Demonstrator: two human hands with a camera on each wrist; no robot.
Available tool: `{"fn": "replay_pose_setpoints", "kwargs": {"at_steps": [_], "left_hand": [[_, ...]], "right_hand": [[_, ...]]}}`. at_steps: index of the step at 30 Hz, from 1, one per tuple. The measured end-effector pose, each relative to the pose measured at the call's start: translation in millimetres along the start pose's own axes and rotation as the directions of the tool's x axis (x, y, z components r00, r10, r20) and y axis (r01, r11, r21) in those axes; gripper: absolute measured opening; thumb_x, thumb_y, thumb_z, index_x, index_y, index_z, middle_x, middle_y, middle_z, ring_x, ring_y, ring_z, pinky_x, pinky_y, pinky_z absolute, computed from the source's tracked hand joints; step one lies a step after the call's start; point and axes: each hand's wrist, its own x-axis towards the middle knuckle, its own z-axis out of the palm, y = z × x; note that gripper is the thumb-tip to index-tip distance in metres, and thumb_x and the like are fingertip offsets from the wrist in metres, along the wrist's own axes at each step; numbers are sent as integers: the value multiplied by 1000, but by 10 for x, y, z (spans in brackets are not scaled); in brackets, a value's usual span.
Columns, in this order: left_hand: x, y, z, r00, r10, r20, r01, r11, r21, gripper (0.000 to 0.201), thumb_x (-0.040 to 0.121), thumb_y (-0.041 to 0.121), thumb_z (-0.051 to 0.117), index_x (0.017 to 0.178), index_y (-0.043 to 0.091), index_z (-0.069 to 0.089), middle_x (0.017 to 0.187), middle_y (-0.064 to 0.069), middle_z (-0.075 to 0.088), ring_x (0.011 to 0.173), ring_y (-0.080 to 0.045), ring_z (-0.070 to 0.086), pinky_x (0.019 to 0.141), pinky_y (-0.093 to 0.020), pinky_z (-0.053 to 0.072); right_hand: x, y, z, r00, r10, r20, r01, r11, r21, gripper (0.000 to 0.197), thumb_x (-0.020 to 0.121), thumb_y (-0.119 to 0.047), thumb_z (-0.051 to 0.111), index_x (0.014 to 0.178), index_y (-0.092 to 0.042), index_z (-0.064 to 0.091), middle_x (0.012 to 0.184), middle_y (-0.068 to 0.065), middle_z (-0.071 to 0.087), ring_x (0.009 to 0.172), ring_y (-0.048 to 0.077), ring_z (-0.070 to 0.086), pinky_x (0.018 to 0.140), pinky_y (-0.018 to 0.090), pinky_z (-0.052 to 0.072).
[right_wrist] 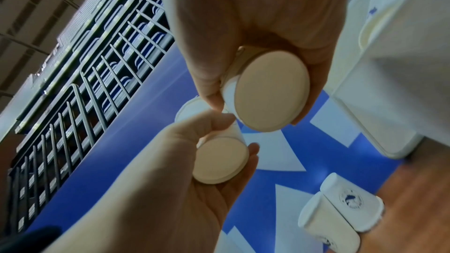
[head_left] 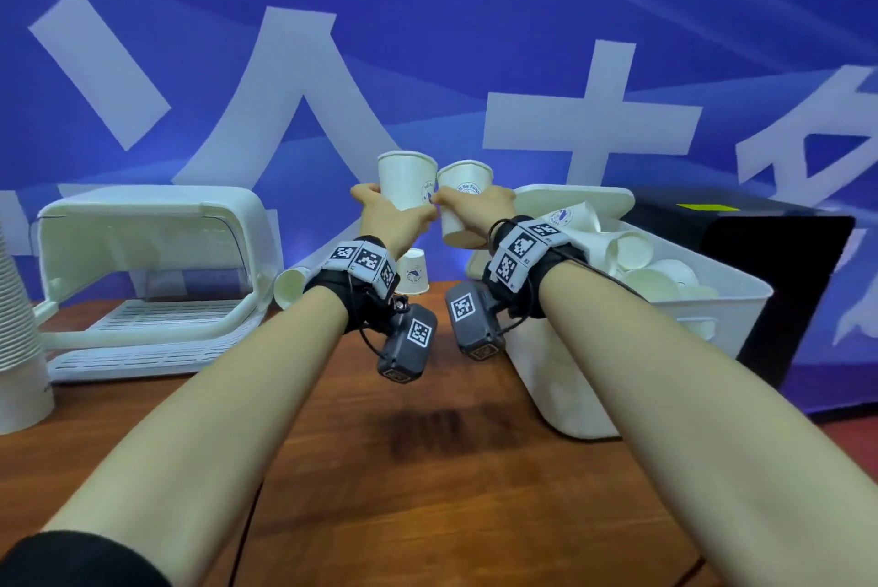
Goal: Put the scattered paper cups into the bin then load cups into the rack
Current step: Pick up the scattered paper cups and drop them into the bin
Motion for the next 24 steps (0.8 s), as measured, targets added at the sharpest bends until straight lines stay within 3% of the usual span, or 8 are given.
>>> {"fn": "replay_pose_setpoints", "kwargs": {"at_steps": [4, 7, 10, 13, 15, 18, 21, 24], "left_hand": [[-112, 200, 161, 1000, 5, 11, -5, 999, 39, 82, 46, 48, 73, 107, 15, 30, 111, -14, 57, 82, -25, 59, 79, -44, 56], [-141, 272, 302, 1000, -2, 21, 1, 997, 72, 94, 42, 58, 71, 115, 11, 36, 118, -14, 55, 96, -28, 63, 83, -45, 56], [-190, 309, 462, 999, -12, 46, 7, 994, 106, 88, 55, 55, 70, 122, 9, 36, 120, -14, 54, 98, -29, 64, 78, -40, 57], [-232, 335, 632, 998, -7, 68, 2, 997, 78, 90, 51, 56, 67, 121, 7, 38, 114, -13, 58, 96, -28, 65, 80, -45, 57], [-276, 345, 734, 995, -10, 97, 2, 997, 75, 84, 57, 52, 67, 120, 6, 36, 111, -11, 58, 96, -28, 64, 82, -47, 57], [-356, 347, 864, 990, -24, 142, 11, 996, 89, 75, 64, 50, 69, 114, 10, 30, 110, -10, 58, 97, -26, 64, 86, -45, 55], [-379, 328, 990, 984, -25, 174, 0, 989, 145, 77, 68, 50, 70, 120, 8, 32, 115, -10, 58, 99, -26, 62, 87, -42, 54], [-419, 357, 1101, 977, -8, 215, -39, 976, 213, 83, 64, 55, 66, 128, 9, 40, 117, -8, 59, 102, -25, 61, 86, -38, 52]], "right_hand": [[-35, -38, -233, 999, 20, -33, -17, 997, 71, 76, 75, -38, 75, 126, 0, 33, 104, 7, 46, 88, 23, 60, 67, 32, 51], [-52, -34, -422, 998, 16, -64, -12, 998, 69, 74, 76, -38, 74, 126, -1, 32, 86, 2, 45, 84, 22, 58, 61, 30, 47], [-50, -11, -592, 996, 7, -90, -1, 998, 69, 74, 77, -38, 73, 126, -1, 32, 78, 0, 42, 77, 20, 57, 52, 27, 42], [-43, 16, -755, 992, 3, -124, 5, 998, 63, 74, 78, -37, 73, 128, -1, 31, 77, 0, 43, 64, 12, 51, 51, 25, 40], [-43, 35, -856, 990, 13, -141, -4, 998, 64, 75, 77, -39, 73, 128, 0, 33, 84, 3, 52, 65, 14, 54, 52, 26, 42], [-44, 85, -1024, 986, 29, -161, -23, 999, 41, 67, 74, -42, 72, 122, -1, 49, 100, 7, 64, 77, 20, 62, 55, 26, 46], [-50, 176, -1204, 984, 24, -175, -22, 1000, 12, 43, 80, -44, 68, 102, -10, 55, 97, 5, 61, 86, 22, 61, 69, 30, 49], [-42, 282, -1363, 976, 35, -213, -34, 999, 5, 51, 79, -48, 67, 108, -8, 57, 100, 7, 61, 98, 26, 64, 88, 36, 52]]}}
